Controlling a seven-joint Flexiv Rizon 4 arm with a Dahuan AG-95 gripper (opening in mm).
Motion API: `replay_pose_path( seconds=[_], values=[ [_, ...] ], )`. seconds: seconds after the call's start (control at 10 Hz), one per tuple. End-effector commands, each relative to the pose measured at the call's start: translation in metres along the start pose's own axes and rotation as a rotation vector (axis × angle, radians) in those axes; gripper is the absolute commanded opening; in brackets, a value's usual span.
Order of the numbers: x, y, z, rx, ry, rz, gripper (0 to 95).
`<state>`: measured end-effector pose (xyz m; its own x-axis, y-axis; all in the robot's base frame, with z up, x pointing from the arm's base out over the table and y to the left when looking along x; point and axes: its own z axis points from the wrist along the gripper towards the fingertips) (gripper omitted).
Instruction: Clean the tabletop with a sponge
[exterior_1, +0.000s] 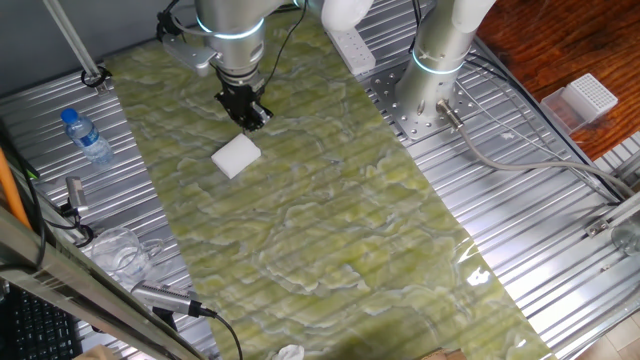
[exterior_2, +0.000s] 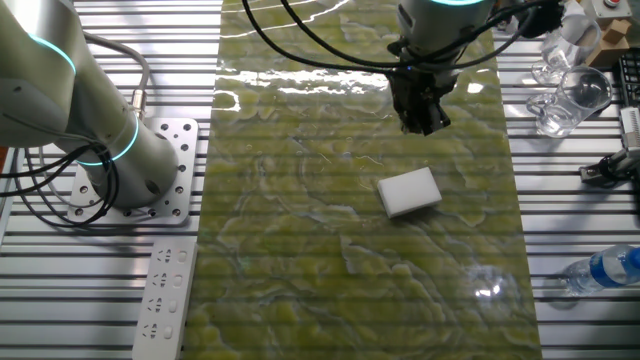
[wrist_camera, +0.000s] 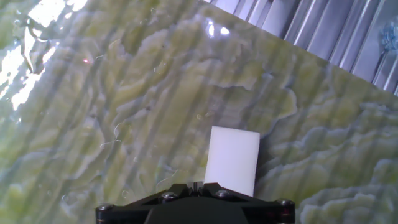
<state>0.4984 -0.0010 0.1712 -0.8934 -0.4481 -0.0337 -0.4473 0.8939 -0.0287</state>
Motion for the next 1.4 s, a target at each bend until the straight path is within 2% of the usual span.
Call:
replay_pose_path(
  seconds=[0.1, 0.6, 0.9, 1.0, 1.4],
  values=[
    [-0.001, -0.001, 0.003, -0.011, 0.0, 0.029, 0.0],
    [0.002, -0.006, 0.014, 0.001, 0.004, 0.022, 0.0],
    [0.007, -0.013, 0.024, 0.004, -0.006, 0.009, 0.0],
    [0.008, -0.014, 0.024, 0.005, -0.01, 0.008, 19.0],
    [0.008, -0.014, 0.023, 0.01, -0.004, 0.002, 19.0]
  ],
)
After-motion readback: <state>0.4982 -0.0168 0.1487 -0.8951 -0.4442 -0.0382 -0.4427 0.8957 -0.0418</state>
